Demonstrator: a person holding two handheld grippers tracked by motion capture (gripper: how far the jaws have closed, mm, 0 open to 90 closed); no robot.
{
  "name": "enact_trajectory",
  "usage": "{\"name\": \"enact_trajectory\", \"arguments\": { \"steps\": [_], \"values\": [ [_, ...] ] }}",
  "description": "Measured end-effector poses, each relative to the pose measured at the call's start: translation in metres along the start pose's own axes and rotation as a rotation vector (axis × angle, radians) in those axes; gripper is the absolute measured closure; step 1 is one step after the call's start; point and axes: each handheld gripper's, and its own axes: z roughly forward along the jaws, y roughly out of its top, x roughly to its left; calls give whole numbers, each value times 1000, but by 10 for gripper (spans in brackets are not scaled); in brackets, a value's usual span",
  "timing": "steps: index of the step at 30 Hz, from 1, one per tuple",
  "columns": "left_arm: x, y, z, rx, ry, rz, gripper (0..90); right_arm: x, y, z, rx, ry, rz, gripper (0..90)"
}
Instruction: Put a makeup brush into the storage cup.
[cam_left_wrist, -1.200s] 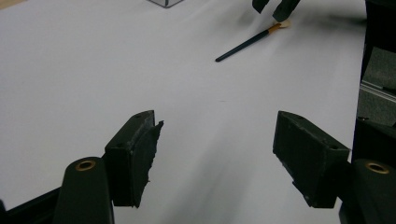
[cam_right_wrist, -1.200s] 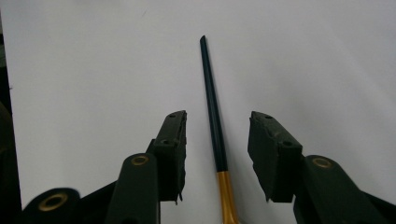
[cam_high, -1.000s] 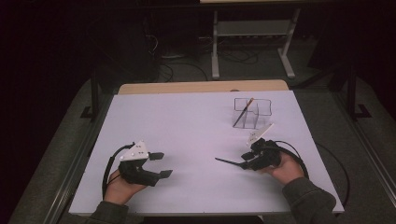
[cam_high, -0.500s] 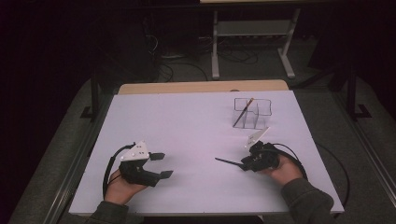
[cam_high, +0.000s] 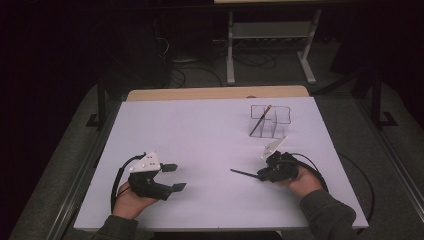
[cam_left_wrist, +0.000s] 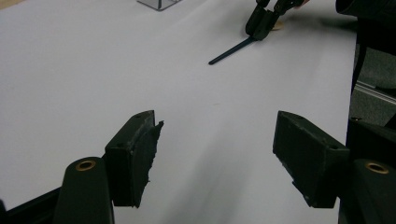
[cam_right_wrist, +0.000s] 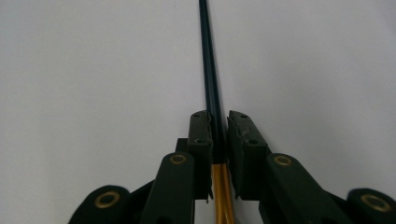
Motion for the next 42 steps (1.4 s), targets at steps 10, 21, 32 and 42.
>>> {"name": "enact_trajectory", "arguments": {
  "steps": [10,21,32,42],
  "values": [
    [0,0,2,8,-1,3,302,2,1,1,5,-9,-18,816],
    [-1,-1,3,11,5,1,305,-2,0,1,-1,12,-11,827],
    [1,-2,3,15,8,1,305,-5,-2,-2,-14,32,-4,828],
    [-1,-1,4,18,-5,6,309,-5,-3,-14,-53,48,5,828]
  ]
}}
